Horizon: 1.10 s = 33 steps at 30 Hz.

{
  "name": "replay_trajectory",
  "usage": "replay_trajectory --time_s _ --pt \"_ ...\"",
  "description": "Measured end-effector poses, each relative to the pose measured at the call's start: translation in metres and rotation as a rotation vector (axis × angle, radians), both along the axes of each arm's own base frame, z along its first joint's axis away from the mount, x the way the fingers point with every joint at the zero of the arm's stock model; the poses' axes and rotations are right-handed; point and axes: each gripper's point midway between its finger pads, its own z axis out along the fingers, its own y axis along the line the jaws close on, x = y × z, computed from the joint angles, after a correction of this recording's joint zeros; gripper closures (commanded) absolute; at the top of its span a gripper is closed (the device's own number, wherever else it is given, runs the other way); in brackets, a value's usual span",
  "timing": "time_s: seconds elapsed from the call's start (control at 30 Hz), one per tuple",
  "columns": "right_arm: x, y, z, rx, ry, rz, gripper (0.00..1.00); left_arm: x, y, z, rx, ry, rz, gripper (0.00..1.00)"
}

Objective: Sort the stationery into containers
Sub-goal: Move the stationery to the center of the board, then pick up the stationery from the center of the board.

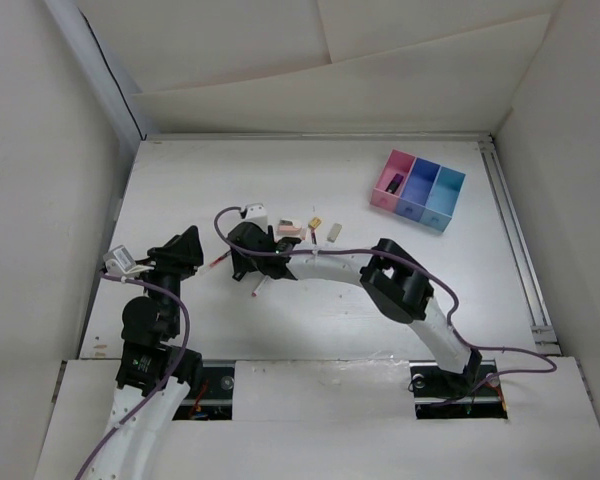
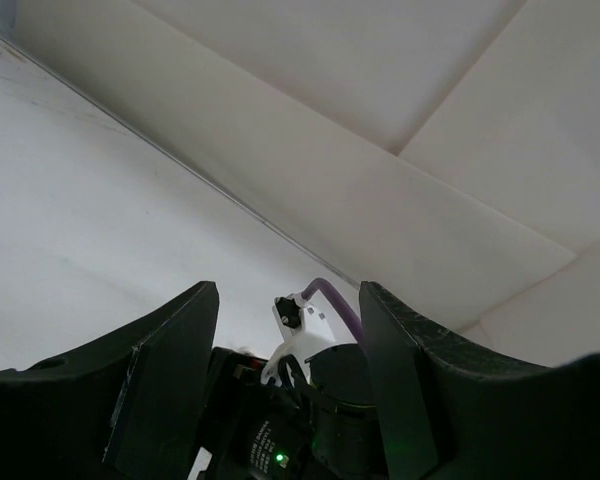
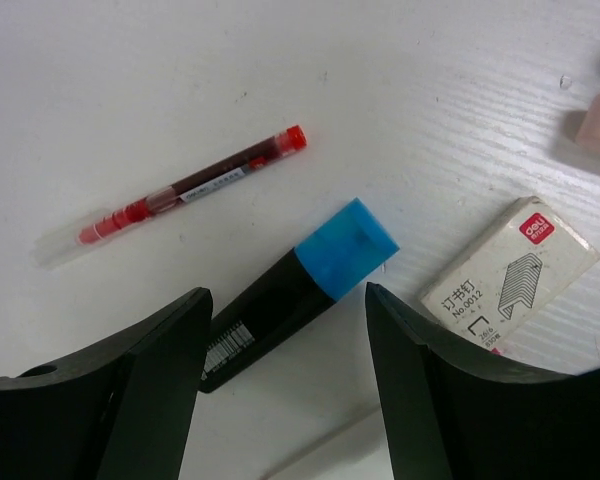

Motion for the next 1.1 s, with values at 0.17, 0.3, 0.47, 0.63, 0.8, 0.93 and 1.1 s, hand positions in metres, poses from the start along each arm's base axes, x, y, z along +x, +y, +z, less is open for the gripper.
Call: replay_trajectory --time_s 0.17,0.3,0.47,0.63,0.8,0.93,1.1 --pt "0.009 0.001 -0.004 -0.004 -0.029 -0.036 0.36 0.000 0.000 0.000 0.000 0.000 0.000 0.45" --pt "0.016 -0.003 -0.010 -0.015 -0.052 -0.078 0.36 0.000 0.000 0.000 0.000 0.002 0.002 0.45" --pt "0.022 -0.008 -0.010 -0.022 -0.077 -0.123 0.36 -0.003 0.007 -0.004 -0.017 0.009 0.035 0.43" --pt "0.027 -0.016 -0.013 -0.040 -0.092 -0.151 0.57 -0.013 0.020 0.000 -0.065 -0.027 0.087 0.43" --pt "0.029 -0.017 -0.012 -0.044 -0.101 -0.149 0.45 -0.013 0.025 -0.003 -0.078 -0.015 0.113 0.43" --pt "0.030 -0.018 -0.013 -0.049 -0.099 -0.144 0.75 -0.010 0.026 -0.008 -0.076 0.009 0.125 0.43" --pt "0.029 -0.014 -0.012 -0.035 -0.094 -0.131 0.91 -0.010 0.027 -0.010 -0.077 0.015 0.131 0.43"
